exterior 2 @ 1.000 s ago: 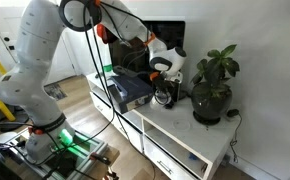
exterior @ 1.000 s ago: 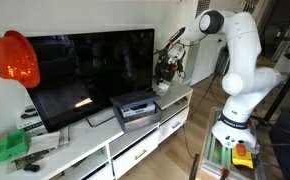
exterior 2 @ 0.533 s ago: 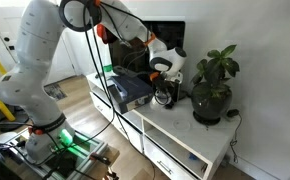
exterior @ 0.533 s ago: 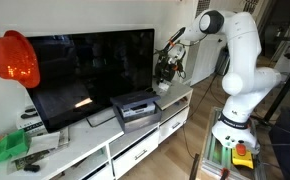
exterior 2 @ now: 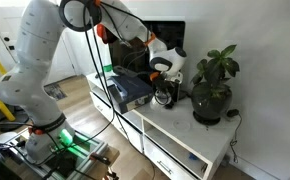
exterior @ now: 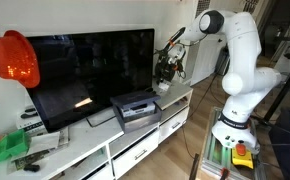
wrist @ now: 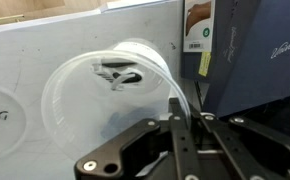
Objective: Pour the sunglasses from the cup and put them back into the cup then close the cup with the cup lid
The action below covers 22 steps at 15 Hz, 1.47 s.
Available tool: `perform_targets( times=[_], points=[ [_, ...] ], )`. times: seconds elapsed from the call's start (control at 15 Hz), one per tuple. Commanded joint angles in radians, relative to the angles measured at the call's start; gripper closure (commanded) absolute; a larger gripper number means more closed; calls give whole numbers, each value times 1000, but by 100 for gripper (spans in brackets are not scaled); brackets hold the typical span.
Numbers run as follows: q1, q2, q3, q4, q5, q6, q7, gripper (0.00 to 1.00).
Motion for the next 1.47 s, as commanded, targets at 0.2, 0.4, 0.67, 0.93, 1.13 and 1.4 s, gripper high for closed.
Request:
perform_targets(
  times=[0.2, 0.4, 0.67, 0.93, 1.13, 1.4],
  points=[
    [-11, 18, -3, 28, 43, -56, -39, 99],
    [-72, 74, 9, 90, 155, -202, -102, 99],
    [-141, 155, -21, 172, 263, -392, -157, 99],
    [-215, 253, -33, 275, 362, -577, -183, 99],
    [-259, 332, -27, 358, 446, -693, -185, 99],
    [-238, 345, -65, 353, 504, -727, -195, 99]
  ],
)
